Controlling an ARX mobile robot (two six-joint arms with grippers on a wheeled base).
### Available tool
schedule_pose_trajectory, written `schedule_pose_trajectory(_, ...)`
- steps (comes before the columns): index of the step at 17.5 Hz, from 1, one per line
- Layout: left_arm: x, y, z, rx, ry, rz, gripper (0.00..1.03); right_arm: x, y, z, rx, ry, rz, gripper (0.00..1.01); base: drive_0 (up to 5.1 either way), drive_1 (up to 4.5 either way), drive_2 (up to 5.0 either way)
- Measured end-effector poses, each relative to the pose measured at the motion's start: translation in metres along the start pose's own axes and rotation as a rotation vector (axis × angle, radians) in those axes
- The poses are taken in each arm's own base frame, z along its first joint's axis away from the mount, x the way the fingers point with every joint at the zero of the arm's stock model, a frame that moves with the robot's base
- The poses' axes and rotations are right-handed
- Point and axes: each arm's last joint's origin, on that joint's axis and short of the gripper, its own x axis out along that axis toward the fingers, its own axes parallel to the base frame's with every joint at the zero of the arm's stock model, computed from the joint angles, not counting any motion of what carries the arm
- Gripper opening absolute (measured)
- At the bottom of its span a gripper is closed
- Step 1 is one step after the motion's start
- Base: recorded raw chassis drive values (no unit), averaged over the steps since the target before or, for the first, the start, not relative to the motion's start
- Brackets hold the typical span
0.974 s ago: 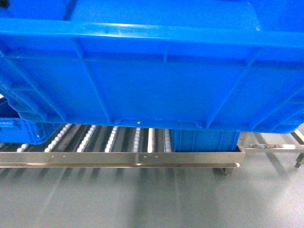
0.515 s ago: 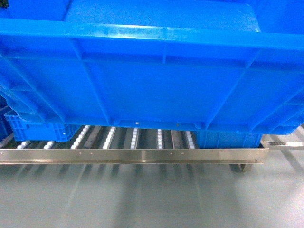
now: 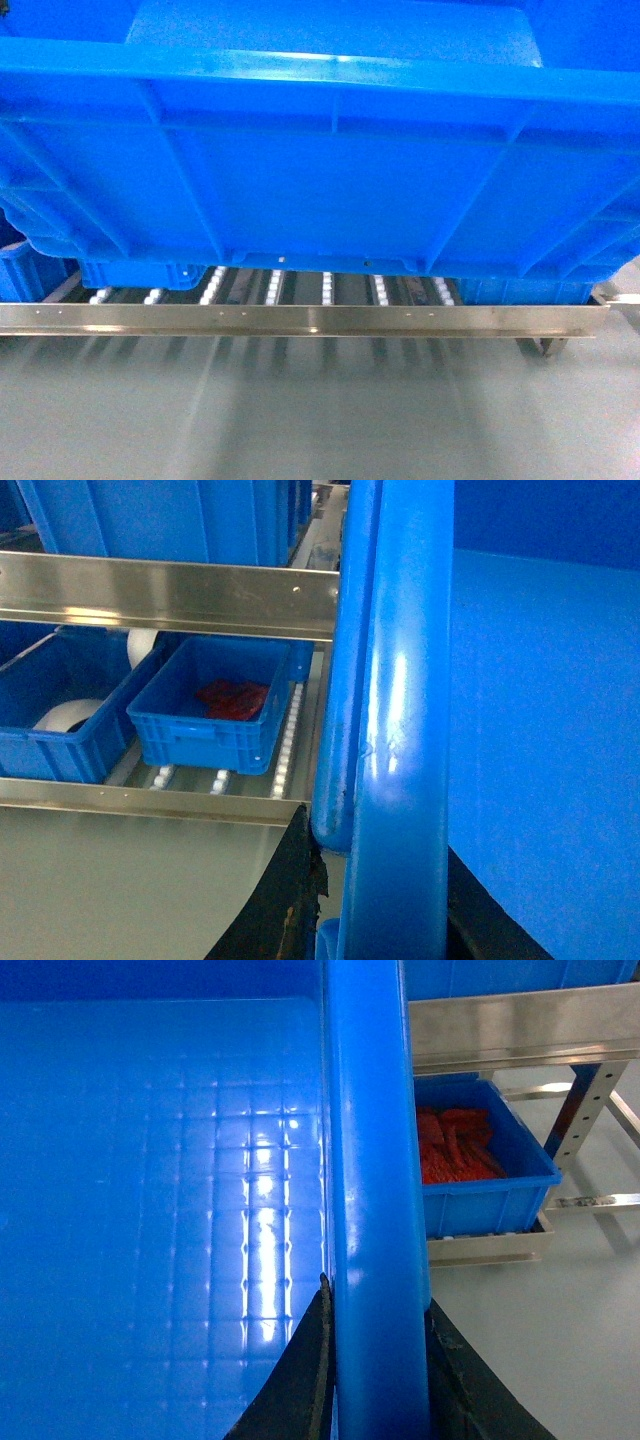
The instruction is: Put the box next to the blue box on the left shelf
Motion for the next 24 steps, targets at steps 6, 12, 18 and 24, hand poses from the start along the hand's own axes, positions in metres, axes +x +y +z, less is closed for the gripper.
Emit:
schedule_pose_trajectory(6,-0.0001,-0.0006,0.0005,-0.001,-0.005,-0.005,0.16,0.0000,-0.0003,0.0001,0.000,-0.001,-0.004,0.16,-4.7,3.72,1.1)
schedule_pose_trajectory(12,-0.0001,-0.0006,0.0005,0.000,-0.005,-0.005,0.16,0.0000,-0.0003,0.0001,0.000,-0.001,-0.004,0.16,-4.7,3.72,1.1)
schedule_pose_trajectory(18,-0.0001,-0.0006,0.0011,-0.002,-0.011,-0.004,0.16,0.0000,-0.0002,0.0006,0.001,-0.006,-0.004,0.16,-1.6,1.24,0.4)
schedule_pose_trajectory(24,-0.0001,-0.0007,0.0005,-0.001,-0.006,-0.005,0.16,0.0000,-0.0003,0.0002,0.000,-0.002,-0.005,0.16,0.0,0.00,0.0)
